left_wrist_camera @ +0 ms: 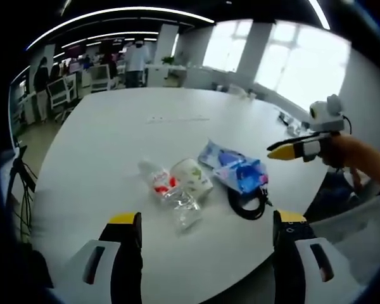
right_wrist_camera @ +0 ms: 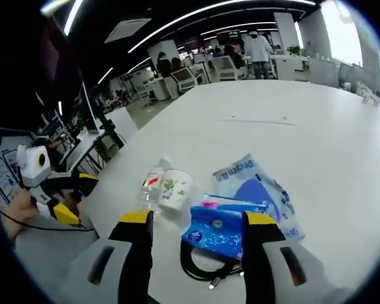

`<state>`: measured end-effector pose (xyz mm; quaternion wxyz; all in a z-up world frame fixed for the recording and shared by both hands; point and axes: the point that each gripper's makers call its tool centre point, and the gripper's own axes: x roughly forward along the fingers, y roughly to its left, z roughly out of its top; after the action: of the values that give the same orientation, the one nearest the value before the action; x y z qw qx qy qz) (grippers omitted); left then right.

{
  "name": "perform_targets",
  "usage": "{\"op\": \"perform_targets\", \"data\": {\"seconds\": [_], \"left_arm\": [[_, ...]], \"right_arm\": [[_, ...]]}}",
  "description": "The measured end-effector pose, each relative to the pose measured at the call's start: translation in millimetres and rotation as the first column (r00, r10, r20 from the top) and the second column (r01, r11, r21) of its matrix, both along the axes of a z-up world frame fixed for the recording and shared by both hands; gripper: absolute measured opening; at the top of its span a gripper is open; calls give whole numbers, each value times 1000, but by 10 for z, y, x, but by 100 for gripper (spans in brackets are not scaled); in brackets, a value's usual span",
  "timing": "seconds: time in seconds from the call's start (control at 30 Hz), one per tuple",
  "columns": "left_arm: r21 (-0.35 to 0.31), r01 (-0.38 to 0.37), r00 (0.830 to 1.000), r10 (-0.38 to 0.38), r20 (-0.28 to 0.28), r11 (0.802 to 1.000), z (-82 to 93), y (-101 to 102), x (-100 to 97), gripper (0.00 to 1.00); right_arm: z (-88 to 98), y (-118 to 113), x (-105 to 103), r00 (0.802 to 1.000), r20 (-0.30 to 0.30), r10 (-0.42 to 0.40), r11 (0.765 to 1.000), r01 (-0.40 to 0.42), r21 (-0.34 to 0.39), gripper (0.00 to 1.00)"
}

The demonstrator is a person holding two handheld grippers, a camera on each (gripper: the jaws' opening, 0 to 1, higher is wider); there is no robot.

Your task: Arrange the tabletop items into an orderly group along one side of the table until the central work area is clear of visible clutter.

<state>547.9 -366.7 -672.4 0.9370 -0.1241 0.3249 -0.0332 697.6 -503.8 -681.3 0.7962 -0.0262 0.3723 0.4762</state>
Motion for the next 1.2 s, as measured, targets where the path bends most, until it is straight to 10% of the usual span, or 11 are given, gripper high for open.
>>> {"op": "perform_targets", "data": {"seconds": [1.2], "left_arm": [[7,-37,999,37,16,999,-3,61,-30,78]], "right_arm": [[-278,982,-77,980,-70,184,982,-187,-36,54]]}}
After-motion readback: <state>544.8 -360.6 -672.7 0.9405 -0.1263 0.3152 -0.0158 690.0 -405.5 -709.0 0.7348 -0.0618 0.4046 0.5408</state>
